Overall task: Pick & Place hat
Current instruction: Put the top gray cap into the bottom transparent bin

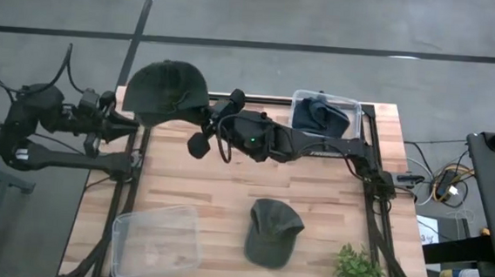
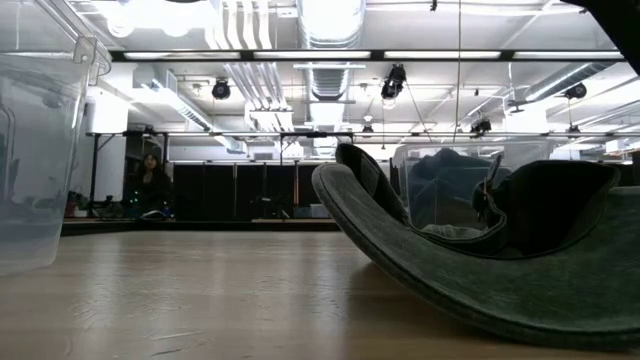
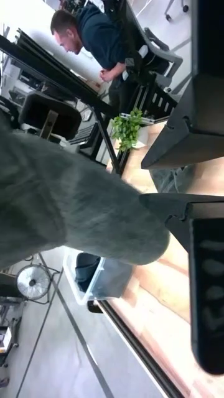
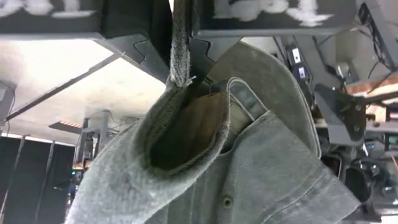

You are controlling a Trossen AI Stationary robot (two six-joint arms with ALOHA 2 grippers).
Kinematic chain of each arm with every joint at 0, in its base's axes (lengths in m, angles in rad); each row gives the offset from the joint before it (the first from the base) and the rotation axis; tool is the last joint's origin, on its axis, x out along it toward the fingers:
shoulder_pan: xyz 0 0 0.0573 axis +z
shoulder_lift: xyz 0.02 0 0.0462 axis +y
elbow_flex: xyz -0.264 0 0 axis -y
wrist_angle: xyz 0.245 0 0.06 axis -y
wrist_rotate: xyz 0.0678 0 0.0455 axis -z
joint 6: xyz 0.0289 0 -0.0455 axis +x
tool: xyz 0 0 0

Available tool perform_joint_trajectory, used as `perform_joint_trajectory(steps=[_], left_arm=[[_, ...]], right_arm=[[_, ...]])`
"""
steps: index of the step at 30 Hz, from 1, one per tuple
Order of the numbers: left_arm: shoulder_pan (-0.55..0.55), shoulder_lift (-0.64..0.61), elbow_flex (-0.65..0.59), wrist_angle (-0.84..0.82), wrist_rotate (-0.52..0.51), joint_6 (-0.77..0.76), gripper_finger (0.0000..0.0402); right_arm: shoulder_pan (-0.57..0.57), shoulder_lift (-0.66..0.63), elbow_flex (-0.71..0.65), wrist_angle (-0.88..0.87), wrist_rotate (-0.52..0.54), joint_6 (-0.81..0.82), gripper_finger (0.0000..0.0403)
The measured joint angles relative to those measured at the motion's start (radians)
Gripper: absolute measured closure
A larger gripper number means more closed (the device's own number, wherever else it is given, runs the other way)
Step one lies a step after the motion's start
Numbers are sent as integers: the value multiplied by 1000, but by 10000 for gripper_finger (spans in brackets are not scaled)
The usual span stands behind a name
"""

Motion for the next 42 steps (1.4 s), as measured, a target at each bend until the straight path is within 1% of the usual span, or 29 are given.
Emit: perform_joint_trajectory(steps=[5, 11, 18, 22, 26, 35, 38, 42], left_arm=[[0, 7, 0, 21, -1, 15, 337], [0, 25, -1, 63, -63, 40, 337], [0, 66, -1, 64, -81, 42, 337], [0, 85, -1, 61, -113, 45, 337], [0, 89, -1, 62, -116, 59, 337], [0, 87, -1, 68, -116, 68, 337], [0, 83, -1, 68, -112, 69, 337], [0, 77, -1, 67, -112, 100, 337]], right_arm=[[-5, 0, 0, 29, 23, 12, 390], [-6, 3, 0, 32, 48, 33, 390], [-7, 6, 0, 31, 61, 55, 390], [-7, 6, 0, 29, 73, 51, 390], [-5, 8, 0, 16, 131, 21, 390], [-9, 8, 0, 17, 149, 0, 390], [-11, 8, 0, 15, 173, -16, 390], [-12, 8, 0, 23, 174, -19, 390]])
